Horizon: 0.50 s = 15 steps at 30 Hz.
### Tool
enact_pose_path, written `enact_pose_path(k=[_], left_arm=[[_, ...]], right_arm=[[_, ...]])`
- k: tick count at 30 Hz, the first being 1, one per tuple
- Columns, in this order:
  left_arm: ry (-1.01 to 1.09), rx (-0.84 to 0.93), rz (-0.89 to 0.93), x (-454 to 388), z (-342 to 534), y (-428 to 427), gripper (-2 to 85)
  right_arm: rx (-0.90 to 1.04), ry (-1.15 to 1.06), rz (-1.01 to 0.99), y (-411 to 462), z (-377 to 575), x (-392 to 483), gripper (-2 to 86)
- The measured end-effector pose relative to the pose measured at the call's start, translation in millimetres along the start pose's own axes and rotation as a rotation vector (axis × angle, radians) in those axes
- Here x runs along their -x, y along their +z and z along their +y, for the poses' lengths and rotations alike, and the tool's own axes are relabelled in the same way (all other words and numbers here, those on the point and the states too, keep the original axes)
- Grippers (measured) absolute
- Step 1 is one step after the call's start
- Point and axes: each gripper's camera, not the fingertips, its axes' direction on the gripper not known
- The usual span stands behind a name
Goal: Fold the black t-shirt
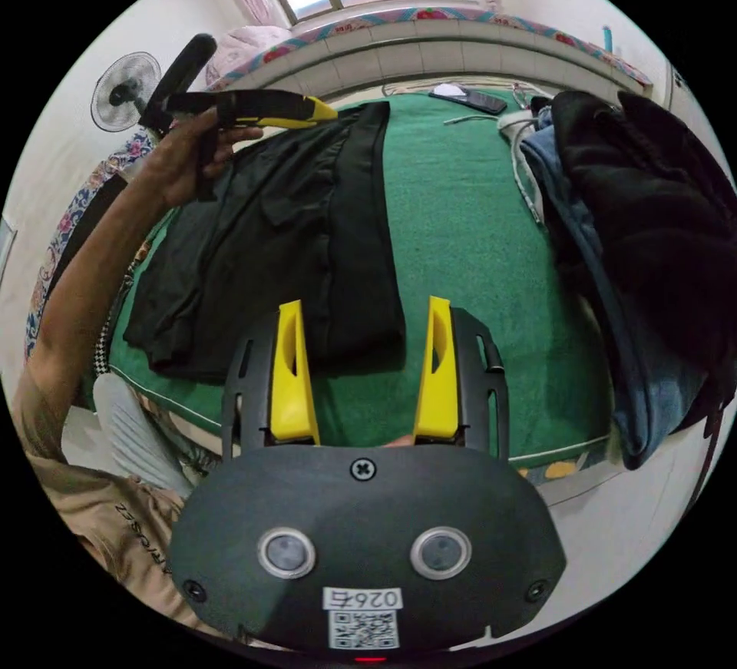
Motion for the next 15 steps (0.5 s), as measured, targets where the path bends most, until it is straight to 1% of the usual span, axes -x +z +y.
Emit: enact_pose_path(k=[2,4,6,7,8,9,10,13,14,15], left_arm=[[-0.028,0.044,-0.041,8,-17,14,19.3],[-0.042,0.091,-0.086,16,-31,29,20.3],[-0.084,0.170,-0.129,27,-46,48,20.4],[-0.100,0.179,-0.163,29,-48,50,20.1],[-0.112,0.163,-0.252,29,-51,48,18.0],[-0.100,0.168,-0.286,30,-54,49,16.6],[-0.096,0.174,-0.295,31,-55,49,16.4],[-0.082,0.175,-0.296,48,-59,37,11.4],[-0.089,0.171,-0.279,60,-57,29,7.4],[-0.101,0.164,-0.236,75,-54,20,5.7]], right_arm=[[-0.033,0.035,-0.007,-3,4,-5,17.8],[-0.016,0.030,-0.063,-2,8,-8,15.2],[-0.031,0.049,-0.067,-3,12,-12,14.1],[-0.026,0.036,-0.077,-3,14,-12,12.3],[-0.016,0.022,-0.095,-2,15,-12,11.3],[0.014,-0.009,-0.170,4,16,-12,4.3],[0.027,-0.001,-0.244,10,17,-14,0.3],[0.001,-0.014,-0.298,8,20,-12,-1.0],[-0.021,-0.017,-0.299,5,22,-10,-1.1],[-0.061,-0.030,-0.292,-2,25,-6,-1.2]])
